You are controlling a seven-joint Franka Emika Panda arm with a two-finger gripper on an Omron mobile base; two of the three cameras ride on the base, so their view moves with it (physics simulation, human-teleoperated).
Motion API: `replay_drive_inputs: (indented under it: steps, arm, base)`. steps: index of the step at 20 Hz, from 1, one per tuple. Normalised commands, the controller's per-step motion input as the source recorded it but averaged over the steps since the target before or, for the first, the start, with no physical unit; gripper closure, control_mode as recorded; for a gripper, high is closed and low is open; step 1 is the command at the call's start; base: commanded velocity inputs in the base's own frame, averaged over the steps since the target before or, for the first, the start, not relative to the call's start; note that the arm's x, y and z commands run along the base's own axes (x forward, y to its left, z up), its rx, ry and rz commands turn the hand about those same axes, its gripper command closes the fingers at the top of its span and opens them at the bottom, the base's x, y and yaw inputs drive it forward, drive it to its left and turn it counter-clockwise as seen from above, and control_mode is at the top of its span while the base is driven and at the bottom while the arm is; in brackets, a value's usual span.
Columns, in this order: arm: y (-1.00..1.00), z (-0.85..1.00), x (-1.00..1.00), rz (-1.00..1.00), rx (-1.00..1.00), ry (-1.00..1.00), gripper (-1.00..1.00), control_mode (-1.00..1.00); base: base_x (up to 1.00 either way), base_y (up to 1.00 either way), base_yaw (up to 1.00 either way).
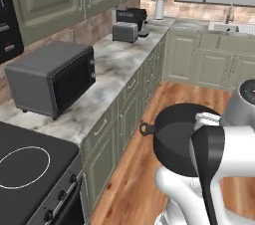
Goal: Move the pot and pan from the stove into the sink.
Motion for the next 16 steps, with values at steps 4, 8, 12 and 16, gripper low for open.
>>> replay_drive_inputs:
  steps: [4, 8, 12, 16]
  arm:
    - [0.0, 0.0, 0.0, 0.0, 0.0, 0.0, 1.0, 1.0]
    - [0.0, 0.0, 0.0, 0.0, 0.0, 0.0, 1.0, 1.0]
    - [0.0, 0.0, 0.0, 0.0, 0.0, 0.0, 1.0, 1.0]
    - [0.0, 0.0, 0.0, 0.0, 0.0, 0.0, 1.0, 1.0]
  base:
    - [0.0, -0.14, -0.49]
    - [0.0, -0.15, -0.48]
    - [0.0, -0.16, -0.48]
    - [0.0, -0.2, -0.46]
